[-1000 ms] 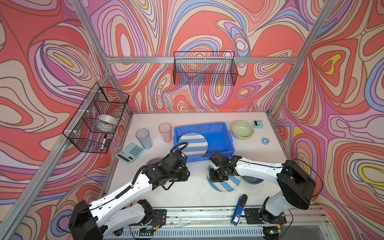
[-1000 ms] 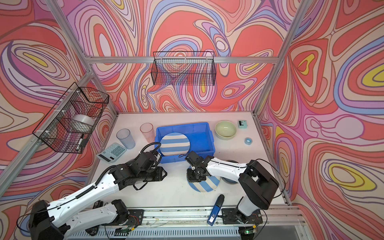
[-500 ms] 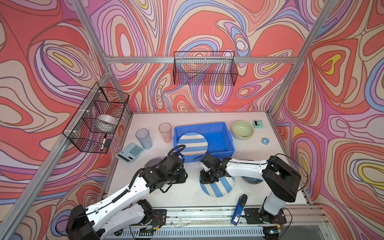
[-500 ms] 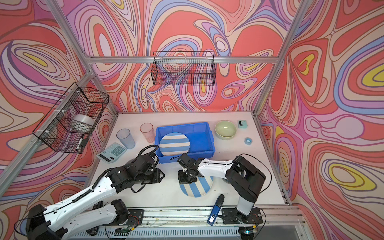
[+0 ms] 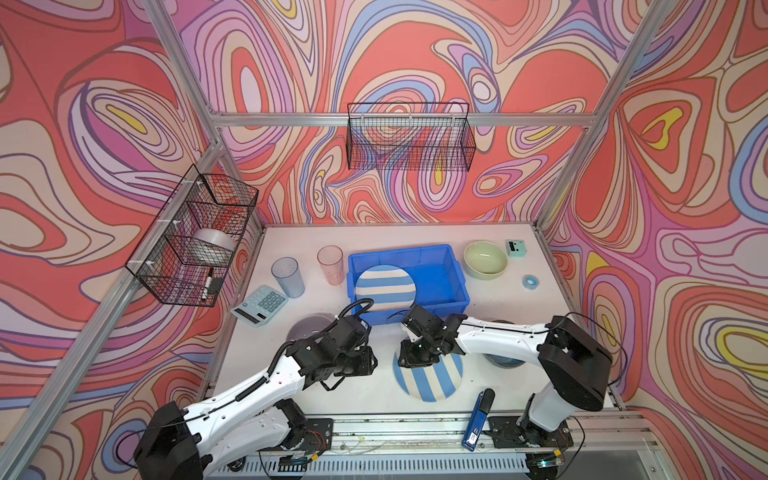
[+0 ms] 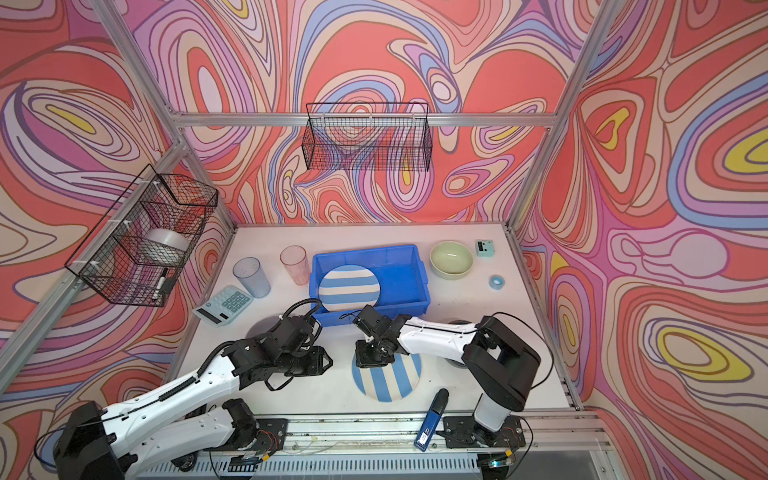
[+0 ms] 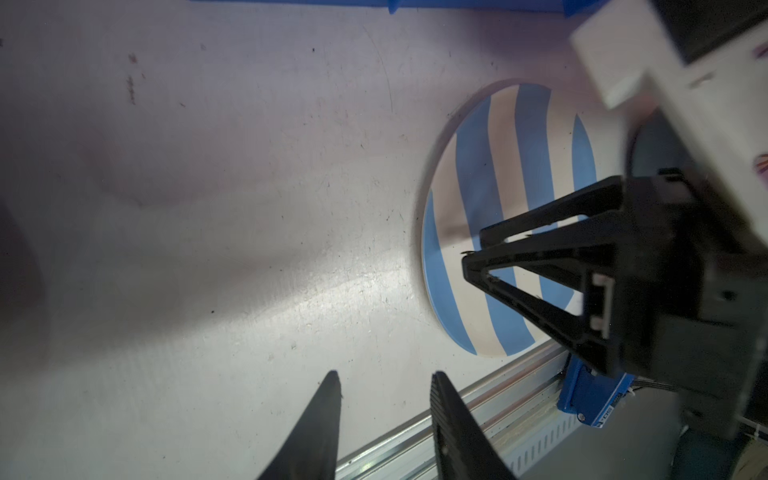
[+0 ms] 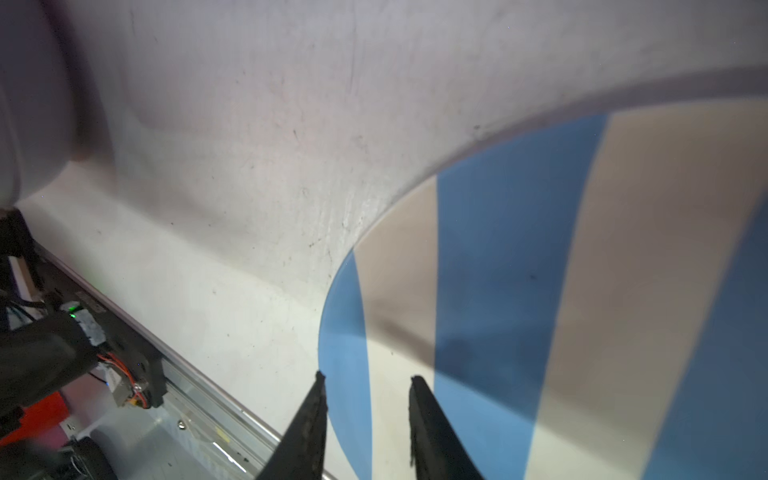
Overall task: Place the mixed dishes into the plastic bin
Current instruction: 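Raise both grippers from the bin and move to the second striped plate, then lower both grippers to opposite edges of the second striped plate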
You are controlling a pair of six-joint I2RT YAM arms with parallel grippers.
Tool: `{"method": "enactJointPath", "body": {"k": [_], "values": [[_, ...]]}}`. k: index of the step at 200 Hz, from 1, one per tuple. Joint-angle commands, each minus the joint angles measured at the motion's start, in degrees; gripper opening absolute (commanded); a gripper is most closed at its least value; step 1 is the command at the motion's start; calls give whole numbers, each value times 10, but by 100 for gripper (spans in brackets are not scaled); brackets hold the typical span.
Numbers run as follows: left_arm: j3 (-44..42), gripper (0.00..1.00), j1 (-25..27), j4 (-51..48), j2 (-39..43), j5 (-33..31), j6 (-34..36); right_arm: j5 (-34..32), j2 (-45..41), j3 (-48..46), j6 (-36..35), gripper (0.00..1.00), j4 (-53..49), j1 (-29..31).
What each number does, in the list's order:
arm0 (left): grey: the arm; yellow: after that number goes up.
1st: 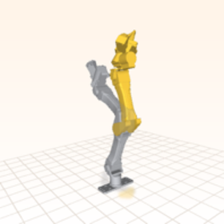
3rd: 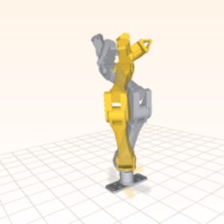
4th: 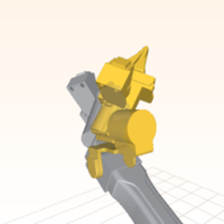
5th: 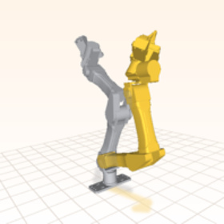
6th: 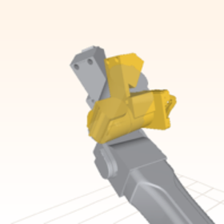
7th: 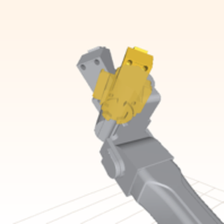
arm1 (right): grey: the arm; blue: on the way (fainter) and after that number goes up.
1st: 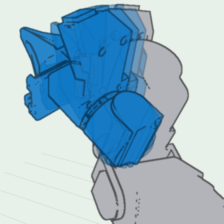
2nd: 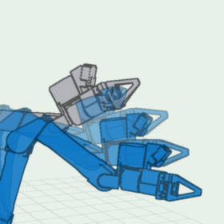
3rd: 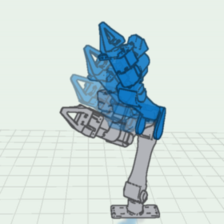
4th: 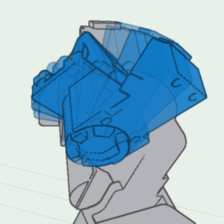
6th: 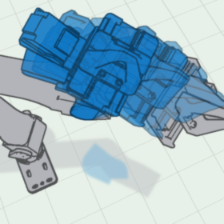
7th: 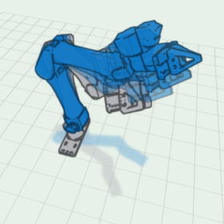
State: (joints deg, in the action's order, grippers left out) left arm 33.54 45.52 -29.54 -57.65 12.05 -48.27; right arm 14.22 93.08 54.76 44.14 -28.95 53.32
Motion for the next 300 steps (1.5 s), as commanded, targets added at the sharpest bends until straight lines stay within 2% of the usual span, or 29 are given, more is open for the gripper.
{"method": "enactJointPath", "body": {"k": [1,43,70,105,178,196,227,252,280,300], "values": [[-15,39,6,61,-28,36,-1,-70,-54,11,0,47,-90,-3],[-9,34,18,129,-99,46,3,-107,-141,-50,5,59,-166,-68],[6,30,31,157,-145,36,3,-104,-190,-106,0,65,-164,-121],[25,23,36,162,-198,17,1,-106,-199,-147,4,71,-146,-141],[39,16,39,199,-257,21,-4,-74,-195,-204,17,69,-65,-150],[39,12,40,197,-264,15,-8,-60,-193,-207,12,66,-51,-151],[23,12,40,185,-263,-4,-19,-40,-198,-205,1,59,-34,-151],[5,12,40,194,-259,-2,-25,-32,-205,-202,-2,58,-30,-151],[-1,20,40,201,-234,13,-34,-33,-198,-198,-8,57,-34,-152],[7,25,41,155,-201,-15,-47,-33,-193,-198,-10,56,-34,-152]]}}
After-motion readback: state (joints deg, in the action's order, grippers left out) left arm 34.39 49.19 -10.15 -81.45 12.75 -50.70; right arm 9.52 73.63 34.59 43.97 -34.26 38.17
